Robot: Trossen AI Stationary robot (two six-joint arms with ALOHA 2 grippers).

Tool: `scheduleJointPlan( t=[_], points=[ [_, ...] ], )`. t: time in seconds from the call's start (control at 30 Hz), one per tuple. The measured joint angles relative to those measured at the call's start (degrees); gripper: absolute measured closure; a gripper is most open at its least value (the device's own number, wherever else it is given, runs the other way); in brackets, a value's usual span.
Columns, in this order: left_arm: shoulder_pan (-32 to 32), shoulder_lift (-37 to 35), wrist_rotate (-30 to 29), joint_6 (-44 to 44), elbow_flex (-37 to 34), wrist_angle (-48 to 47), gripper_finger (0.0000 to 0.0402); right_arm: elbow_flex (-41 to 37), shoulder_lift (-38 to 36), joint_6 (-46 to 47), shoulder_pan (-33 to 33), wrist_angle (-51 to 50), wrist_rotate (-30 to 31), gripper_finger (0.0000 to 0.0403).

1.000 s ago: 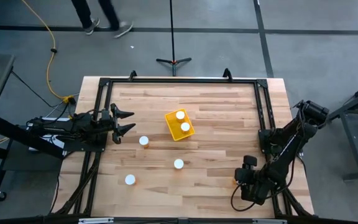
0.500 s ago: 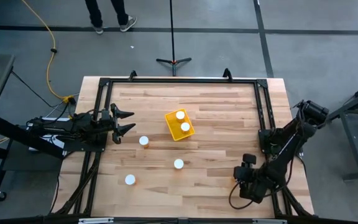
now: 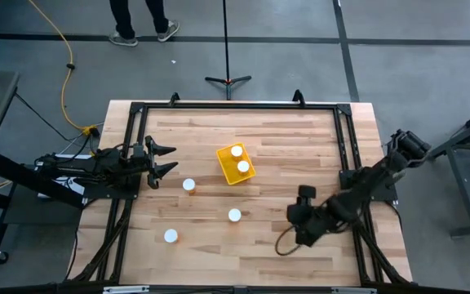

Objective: Pick and place pill bottles into a basket
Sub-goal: Put the orange pill bottle into the yellow bin

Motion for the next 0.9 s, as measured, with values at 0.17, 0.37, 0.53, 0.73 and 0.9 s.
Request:
scheduleJointPlan(
  t=[0.17,0.37,0.53,0.73,0.9],
  points=[
    [0.0,0.0,0.0,-0.32,0.0,0.0,0.011,4.43,0.0,-10.61,-6.85,0.45,-5.02,0.0198],
    [-0.02,0.0,0.0,-0.31,0.0,-0.02,0.011,9.22,-0.02,-22.91,-14.74,2.23,-7.68,0.0198],
    [0.0,0.0,0.0,-0.22,0.0,0.06,0.011,11.11,-0.02,-31.91,-21.87,7.65,-12.63,0.0198],
    [-0.01,0.0,0.0,0.08,0.0,0.0,0.011,11.41,-0.02,-40.75,-30.57,17.15,-19.35,0.0198],
    [0.0,0.0,0.0,0.08,0.0,0.02,0.011,11.41,-0.02,-44.94,-36.82,22.87,-22.87,0.0198]
  ],
)
